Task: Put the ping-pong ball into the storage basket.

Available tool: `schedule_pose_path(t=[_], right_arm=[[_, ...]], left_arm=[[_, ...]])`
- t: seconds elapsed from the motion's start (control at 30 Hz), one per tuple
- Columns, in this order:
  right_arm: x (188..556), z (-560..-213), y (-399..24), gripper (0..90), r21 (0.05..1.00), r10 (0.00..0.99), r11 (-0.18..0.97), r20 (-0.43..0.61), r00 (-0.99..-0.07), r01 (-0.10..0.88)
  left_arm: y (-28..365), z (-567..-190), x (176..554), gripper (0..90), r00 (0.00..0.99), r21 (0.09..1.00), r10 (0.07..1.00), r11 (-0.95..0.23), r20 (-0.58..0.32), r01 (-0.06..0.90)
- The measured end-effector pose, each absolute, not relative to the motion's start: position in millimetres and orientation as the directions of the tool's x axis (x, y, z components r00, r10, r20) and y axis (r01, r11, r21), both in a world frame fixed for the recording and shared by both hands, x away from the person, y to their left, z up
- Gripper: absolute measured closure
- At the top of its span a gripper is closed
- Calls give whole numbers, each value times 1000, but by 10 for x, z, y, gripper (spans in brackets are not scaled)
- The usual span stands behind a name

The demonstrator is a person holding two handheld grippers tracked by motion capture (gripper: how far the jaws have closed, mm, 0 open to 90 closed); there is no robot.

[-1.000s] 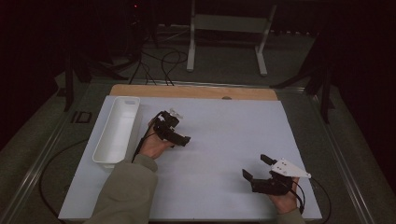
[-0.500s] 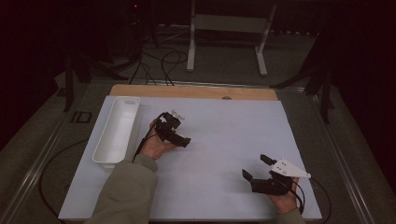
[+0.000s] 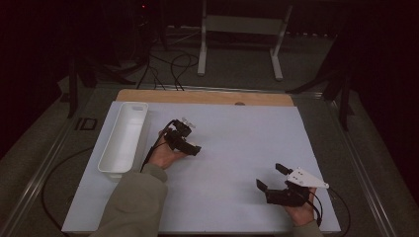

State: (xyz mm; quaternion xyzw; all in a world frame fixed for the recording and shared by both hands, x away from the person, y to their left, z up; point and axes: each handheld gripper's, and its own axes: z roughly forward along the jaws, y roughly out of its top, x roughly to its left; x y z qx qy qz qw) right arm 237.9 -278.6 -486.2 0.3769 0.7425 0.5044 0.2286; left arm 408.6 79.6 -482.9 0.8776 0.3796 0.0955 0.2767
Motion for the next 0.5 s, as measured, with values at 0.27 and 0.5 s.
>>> schedule_pose_path(t=[0.27, 0.5], right_arm=[[2380, -4865, -2783, 78, 921, 790, 206, 43, -611, 332], [2380, -4865, -2784, 78, 920, 789, 208, 43, -612, 333]], left_arm=[[808, -4847, 4097, 309, 698, 541, 713, -562, -66, 625], [813, -4865, 4108, 402, 700, 528, 709, -563, -87, 635]])
